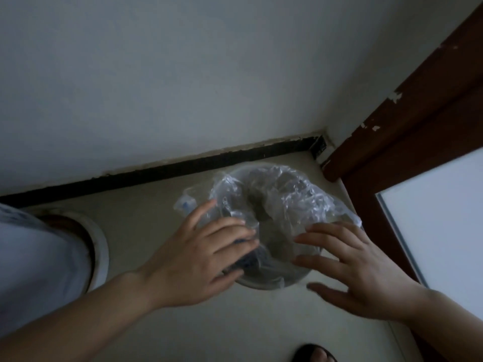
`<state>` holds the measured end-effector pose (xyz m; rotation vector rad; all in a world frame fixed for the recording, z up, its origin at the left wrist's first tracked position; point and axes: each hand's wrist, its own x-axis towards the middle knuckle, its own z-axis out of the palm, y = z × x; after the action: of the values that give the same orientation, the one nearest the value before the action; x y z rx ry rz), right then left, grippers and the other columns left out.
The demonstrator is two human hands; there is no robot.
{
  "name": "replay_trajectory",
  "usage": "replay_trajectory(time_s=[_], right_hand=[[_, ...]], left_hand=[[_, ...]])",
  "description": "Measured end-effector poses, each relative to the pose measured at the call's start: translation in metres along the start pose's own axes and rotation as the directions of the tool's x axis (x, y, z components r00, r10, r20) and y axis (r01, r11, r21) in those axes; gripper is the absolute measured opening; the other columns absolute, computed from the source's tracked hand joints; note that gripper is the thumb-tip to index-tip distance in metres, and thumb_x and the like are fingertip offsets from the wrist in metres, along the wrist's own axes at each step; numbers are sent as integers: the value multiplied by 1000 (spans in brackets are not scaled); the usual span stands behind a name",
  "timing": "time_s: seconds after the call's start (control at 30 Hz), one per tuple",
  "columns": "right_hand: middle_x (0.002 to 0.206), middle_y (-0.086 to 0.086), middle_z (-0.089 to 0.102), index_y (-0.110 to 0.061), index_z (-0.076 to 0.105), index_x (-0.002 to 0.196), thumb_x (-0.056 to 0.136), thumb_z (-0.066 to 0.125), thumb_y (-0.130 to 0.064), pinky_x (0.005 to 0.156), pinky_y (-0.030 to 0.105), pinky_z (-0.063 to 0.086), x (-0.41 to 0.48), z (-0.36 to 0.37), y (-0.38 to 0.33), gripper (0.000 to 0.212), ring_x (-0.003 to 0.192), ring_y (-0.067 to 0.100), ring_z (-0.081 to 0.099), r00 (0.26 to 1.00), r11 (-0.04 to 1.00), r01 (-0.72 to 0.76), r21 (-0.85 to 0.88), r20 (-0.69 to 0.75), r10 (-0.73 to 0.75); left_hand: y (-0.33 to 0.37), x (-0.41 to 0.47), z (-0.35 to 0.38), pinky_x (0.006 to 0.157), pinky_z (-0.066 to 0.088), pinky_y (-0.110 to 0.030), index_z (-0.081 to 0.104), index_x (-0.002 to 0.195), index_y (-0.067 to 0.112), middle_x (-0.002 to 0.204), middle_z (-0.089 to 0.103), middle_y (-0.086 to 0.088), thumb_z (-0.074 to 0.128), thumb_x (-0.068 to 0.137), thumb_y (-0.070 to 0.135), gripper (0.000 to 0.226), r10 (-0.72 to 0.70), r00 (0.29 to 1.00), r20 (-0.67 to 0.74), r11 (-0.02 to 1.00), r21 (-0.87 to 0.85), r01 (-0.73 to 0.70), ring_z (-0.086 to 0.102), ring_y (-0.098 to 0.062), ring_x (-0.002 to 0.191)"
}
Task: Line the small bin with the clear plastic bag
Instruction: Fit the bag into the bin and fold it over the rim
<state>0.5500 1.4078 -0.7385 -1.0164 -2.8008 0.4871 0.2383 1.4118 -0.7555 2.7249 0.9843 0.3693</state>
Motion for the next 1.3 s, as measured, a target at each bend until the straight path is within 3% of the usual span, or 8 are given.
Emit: replay_trajectory(time_s=[0.3, 0.53, 0.7, 0.87, 1.0, 1.07, 1.17, 1.3], right_hand=[[126, 4, 63, -23, 69, 107, 91, 60, -21, 96, 44, 44, -5, 14, 3, 19, 124, 25, 51, 991, 985, 1, -174, -132, -24], [89, 6, 71, -14, 74, 91, 95, 55, -19, 81, 35, 46, -19, 11, -5, 20, 90, 25, 60, 961, 962, 117, -247, -216, -172], [83, 7, 70, -11, 75, 93, 91, 57, -15, 61, 34, 49, -27, 24, -1, 18, 71, 25, 65, 972, 962, 122, -244, -165, -165], [92, 1, 72, -17, 74, 99, 91, 60, -20, 67, 31, 49, -34, 44, 5, 17, 81, 21, 66, 987, 980, 14, -199, -156, -46], [104, -8, 71, -24, 72, 102, 88, 65, -16, 70, 33, 57, -28, 62, -3, 18, 89, 15, 69, 937, 941, -302, 153, -132, 322], [111, -20, 69, -34, 68, 107, 86, 65, -6, 84, 23, 53, -33, 70, -2, 36, 100, 3, 65, 854, 738, -468, 485, 34, 519], [100, -5, 75, -32, 75, 90, 87, 54, 10, 81, 24, 55, -43, 65, 2, 47, 95, 18, 70, 667, 288, -568, 771, 227, 709], [110, -6, 69, -36, 63, 108, 91, 58, -16, 84, 23, 53, -40, 33, 6, 27, 101, 14, 66, 546, 502, -500, 706, -193, 815]], left_hand=[[2, -4, 10, 104, 33, -44, 66, 111, 28, 95, 63, 9, 57, 88, 28, 24, -111, 993, -44, 994, -24, 110, 56, -12, 94], [9, -23, 7, 53, 40, -33, 68, 88, 13, 71, 58, -4, 51, 93, 8, 18, 98, 992, -81, 995, 21, -97, 49, -20, 63], [6, -45, 24, 47, 44, -30, 67, 79, 11, 73, 66, -5, 59, 87, 3, 15, 289, 955, -71, 950, 143, -277, 55, -21, 58], [-2, -59, 46, 51, 47, -30, 67, 81, 14, 84, 70, -2, 61, 86, 4, 12, 339, 941, -17, 924, 192, -330, 61, -19, 66], [-10, -57, 61, 83, 47, -36, 67, 93, 16, 96, 70, -1, 44, 93, 5, 26, 235, 972, 4, 947, 222, -230, 62, -23, 86], [-13, -60, 63, 100, 36, -40, 69, 103, 19, 111, 69, -1, 41, 92, 8, 32, 197, 980, 38, 957, 211, -200, 57, -24, 104], [-14, -77, 54, 89, 47, -35, 70, 103, 18, 113, 70, -6, 48, 85, 10, 29, 24, 1000, 20, 996, 88, -25, 64, -26, 101], [-11, -71, 25, 95, 38, -18, 60, 114, 19, 118, 59, -1, 50, 87, 20, 29, -467, 832, -299, 873, -307, 380, 57, -17, 109]])
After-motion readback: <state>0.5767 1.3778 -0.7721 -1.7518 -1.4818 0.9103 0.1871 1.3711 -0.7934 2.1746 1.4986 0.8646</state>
